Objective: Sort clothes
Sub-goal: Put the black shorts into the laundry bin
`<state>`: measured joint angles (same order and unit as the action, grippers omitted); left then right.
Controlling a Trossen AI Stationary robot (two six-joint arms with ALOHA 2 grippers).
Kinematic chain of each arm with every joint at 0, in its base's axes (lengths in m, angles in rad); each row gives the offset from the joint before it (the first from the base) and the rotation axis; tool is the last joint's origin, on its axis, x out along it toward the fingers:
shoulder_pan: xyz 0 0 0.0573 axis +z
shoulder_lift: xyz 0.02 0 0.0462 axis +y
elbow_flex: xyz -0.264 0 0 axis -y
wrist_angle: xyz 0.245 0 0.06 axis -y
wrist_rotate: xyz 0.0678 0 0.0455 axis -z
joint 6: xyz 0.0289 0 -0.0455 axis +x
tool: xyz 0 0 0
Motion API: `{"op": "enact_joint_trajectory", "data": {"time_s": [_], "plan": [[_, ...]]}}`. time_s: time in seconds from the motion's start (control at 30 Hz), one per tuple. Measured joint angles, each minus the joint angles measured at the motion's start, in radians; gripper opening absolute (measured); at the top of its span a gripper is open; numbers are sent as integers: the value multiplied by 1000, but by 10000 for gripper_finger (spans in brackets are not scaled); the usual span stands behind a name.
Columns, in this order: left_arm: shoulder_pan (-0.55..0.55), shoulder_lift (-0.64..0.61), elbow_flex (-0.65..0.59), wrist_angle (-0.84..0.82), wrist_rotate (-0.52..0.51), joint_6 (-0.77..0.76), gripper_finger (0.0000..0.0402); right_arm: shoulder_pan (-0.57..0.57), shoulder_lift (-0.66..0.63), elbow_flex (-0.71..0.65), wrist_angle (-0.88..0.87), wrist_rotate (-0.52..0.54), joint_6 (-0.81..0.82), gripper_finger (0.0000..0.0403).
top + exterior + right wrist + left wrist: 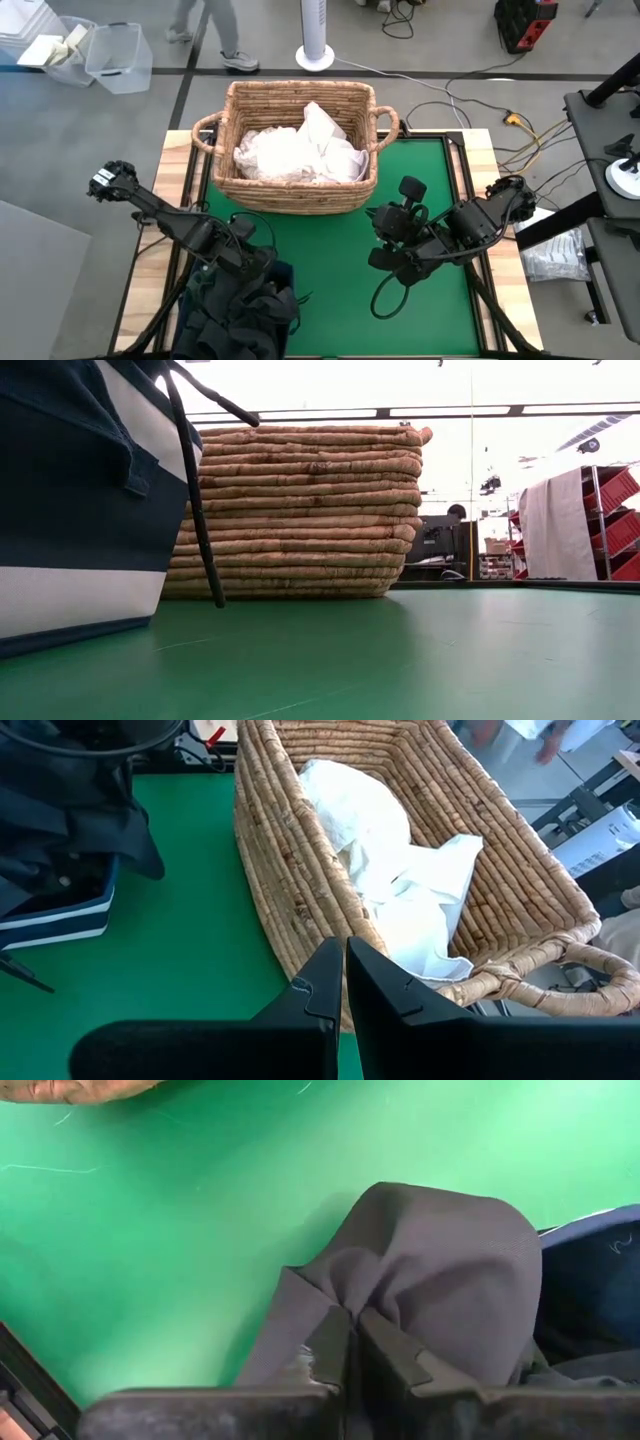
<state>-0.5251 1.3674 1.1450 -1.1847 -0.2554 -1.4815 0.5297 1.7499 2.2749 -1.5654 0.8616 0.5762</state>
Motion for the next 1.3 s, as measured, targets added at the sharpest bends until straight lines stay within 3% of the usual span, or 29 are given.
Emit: {"op": "enact_joint_trajectory", "data": {"time_s": [0.2,0.53,0.73,0.9,1.1,1.3], "plan": [[-2,0,40,-36,-20,4,1,0,0,0,0,3,6,12],[-8,-2,219,-156,-50,101,0,0,0,0,0,3,7,12],[-93,0,379,-124,0,232,0,0,0,0,0,3,18,12],[-205,0,510,-124,22,228,0,0,0,0,0,3,26,12],[-295,35,520,-119,45,184,0,0,0,0,0,3,27,12],[-337,147,514,-87,85,267,0,0,0,0,3,3,38,12]]}}
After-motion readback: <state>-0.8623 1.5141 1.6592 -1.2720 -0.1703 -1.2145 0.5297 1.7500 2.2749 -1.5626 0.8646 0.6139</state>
